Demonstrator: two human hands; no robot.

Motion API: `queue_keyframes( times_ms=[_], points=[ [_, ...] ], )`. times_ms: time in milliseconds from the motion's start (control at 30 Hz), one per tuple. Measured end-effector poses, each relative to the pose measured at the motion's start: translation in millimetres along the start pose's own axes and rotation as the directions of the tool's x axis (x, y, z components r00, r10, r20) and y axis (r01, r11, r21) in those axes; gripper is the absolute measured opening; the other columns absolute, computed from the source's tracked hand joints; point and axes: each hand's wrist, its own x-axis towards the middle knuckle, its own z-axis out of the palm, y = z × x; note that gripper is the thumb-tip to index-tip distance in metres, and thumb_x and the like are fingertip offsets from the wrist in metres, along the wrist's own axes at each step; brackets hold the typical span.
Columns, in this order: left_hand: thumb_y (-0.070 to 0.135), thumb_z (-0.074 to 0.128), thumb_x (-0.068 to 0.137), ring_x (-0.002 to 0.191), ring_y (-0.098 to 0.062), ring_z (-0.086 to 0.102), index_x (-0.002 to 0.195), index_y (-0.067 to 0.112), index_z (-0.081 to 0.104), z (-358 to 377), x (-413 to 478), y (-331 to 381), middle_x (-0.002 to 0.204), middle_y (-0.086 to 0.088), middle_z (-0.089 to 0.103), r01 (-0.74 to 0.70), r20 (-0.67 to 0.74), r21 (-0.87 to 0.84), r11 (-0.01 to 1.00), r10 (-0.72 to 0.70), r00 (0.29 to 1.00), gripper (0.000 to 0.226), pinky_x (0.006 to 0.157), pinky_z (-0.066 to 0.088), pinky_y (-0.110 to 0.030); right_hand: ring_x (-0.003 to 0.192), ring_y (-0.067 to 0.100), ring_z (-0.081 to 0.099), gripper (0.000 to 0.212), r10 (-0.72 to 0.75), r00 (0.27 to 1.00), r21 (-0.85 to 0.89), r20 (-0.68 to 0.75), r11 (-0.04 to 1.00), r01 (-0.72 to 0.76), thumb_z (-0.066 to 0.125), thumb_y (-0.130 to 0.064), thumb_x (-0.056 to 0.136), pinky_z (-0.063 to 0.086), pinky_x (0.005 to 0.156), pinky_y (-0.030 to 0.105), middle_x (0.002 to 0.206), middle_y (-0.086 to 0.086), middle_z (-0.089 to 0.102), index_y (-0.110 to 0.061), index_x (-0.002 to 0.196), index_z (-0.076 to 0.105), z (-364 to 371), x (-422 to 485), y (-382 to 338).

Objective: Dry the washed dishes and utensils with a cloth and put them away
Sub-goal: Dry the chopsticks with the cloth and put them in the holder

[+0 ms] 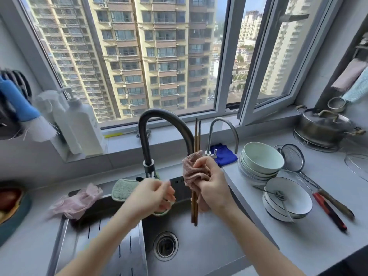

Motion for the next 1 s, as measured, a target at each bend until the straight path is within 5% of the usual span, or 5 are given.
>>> queue_keyframes(
  times_ms=[100,300,567,833,1000],
  points=[
    [0.040,0.048,0.093,0.088,-0.008,0.066,0.105,0.019,0.067,-29.1,9.5,12.5,0.095,0.008,0.071,-0.206,-0.189,0.059,0.977,0.214,0.958,0.031,0.077,0.052,-0.024,0.067,0.012,0.063,0.035,0.085,0.939,-0.045,0.332,0.996,-0.075,0.052,0.016,0.081,0.053,0.059,0.023,0.073,-0.007,0.063,-0.018,0.081,0.058,-5.3,-3.2,-14.3],
    [0.023,0.053,0.086,0.095,-0.021,0.066,0.103,0.008,0.065,-36.4,21.6,16.9,0.097,-0.006,0.073,-0.182,0.004,-0.602,0.777,0.231,0.973,0.026,0.090,0.050,-0.036,0.066,0.014,0.059,0.030,0.176,0.761,0.119,0.624,0.941,-0.316,0.056,0.014,0.074,0.053,0.058,0.025,0.080,0.005,0.060,-0.015,0.082,0.058,8.1,10.1,-32.6],
    [0.006,0.059,0.088,0.059,-0.017,0.070,0.084,-0.002,0.063,-66.6,30.9,3.7,0.061,-0.007,0.070,-0.271,-0.373,-0.717,0.642,-0.025,0.927,0.009,0.056,0.056,-0.023,0.074,0.024,0.056,0.032,0.260,0.762,0.068,0.593,0.927,-0.369,0.054,0.014,0.070,0.054,0.065,0.032,0.084,0.015,0.054,-0.015,0.083,0.059,15.0,-13.6,-2.4],
    [0.011,0.057,0.088,0.082,-0.029,0.072,0.098,-0.001,0.062,-86.0,36.9,-5.7,0.087,-0.019,0.072,-0.181,-0.123,-0.752,0.634,0.135,0.983,0.017,0.066,0.058,-0.033,0.068,0.020,0.061,0.033,0.255,0.745,0.168,0.617,0.882,-0.440,0.052,0.019,0.073,0.053,0.057,0.028,0.087,0.017,0.055,-0.012,0.083,0.055,35.1,1.1,-5.8],
    [0.005,0.060,0.086,0.064,-0.025,0.071,0.086,-0.002,0.062,-98.1,37.2,-0.8,0.067,-0.012,0.072,-0.271,-0.342,-0.727,0.631,0.010,0.940,0.007,0.056,0.058,-0.033,0.078,0.031,0.055,0.037,0.272,0.761,0.080,0.588,0.917,-0.390,0.046,0.026,0.081,0.053,0.063,0.031,0.093,0.022,0.051,-0.010,0.087,0.053,31.3,13.8,-2.6]
  ],
)
